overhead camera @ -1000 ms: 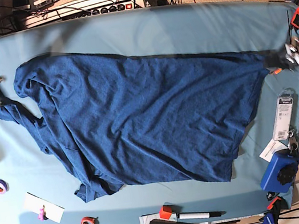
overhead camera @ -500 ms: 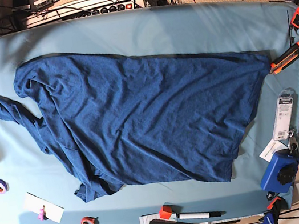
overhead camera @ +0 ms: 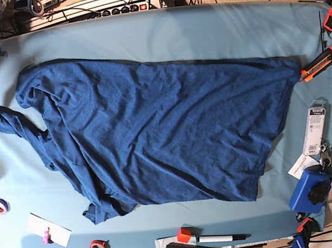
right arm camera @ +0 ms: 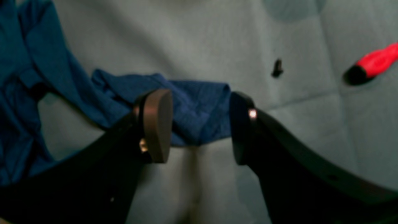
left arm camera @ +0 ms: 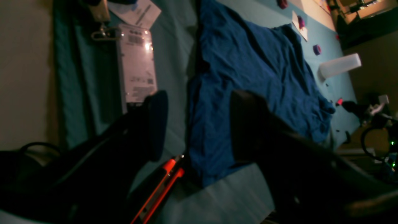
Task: Layout the t-shirt on the table in an organized manner, then fold the t-shirt properly
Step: 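Lift the shirt corner with the right gripper, pulling it away from the shirt, then carry the held corner with the right gripper over the shirt toward its middle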
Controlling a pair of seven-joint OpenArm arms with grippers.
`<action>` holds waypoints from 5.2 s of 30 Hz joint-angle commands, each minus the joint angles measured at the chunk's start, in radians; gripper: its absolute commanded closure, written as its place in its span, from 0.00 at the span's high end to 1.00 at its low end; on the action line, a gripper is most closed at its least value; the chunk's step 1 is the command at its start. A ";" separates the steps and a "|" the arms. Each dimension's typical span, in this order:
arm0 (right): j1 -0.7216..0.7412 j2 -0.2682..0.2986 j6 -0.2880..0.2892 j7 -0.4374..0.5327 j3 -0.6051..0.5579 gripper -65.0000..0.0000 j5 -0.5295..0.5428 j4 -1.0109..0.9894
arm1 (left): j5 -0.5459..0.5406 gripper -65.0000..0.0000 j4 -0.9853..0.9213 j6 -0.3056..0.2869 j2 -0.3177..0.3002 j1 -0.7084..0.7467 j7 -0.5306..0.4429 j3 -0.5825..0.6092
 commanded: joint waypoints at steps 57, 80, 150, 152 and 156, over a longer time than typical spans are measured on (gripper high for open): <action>-0.621 0.036 0.018 -0.337 0.004 0.00 0.108 0.750 | -0.028 0.51 0.014 -0.001 -0.029 -0.023 -0.010 -0.006; -1.250 0.033 0.046 -0.337 0.006 0.00 0.337 1.002 | -0.028 0.51 0.014 -0.001 -0.029 -0.023 -0.010 -0.006; -1.355 -0.049 0.046 -0.337 -0.036 0.00 0.846 1.012 | -0.028 0.51 0.084 0.008 -0.240 -0.035 -0.010 -0.006; -1.355 -0.029 0.046 -0.337 -0.068 0.00 0.882 1.096 | -0.028 0.51 0.084 0.008 -0.241 -0.037 -0.010 -0.006; -1.355 -0.019 0.046 -0.337 -0.119 0.00 0.953 1.107 | -0.028 0.51 0.084 0.008 -0.246 -0.037 -0.010 -0.006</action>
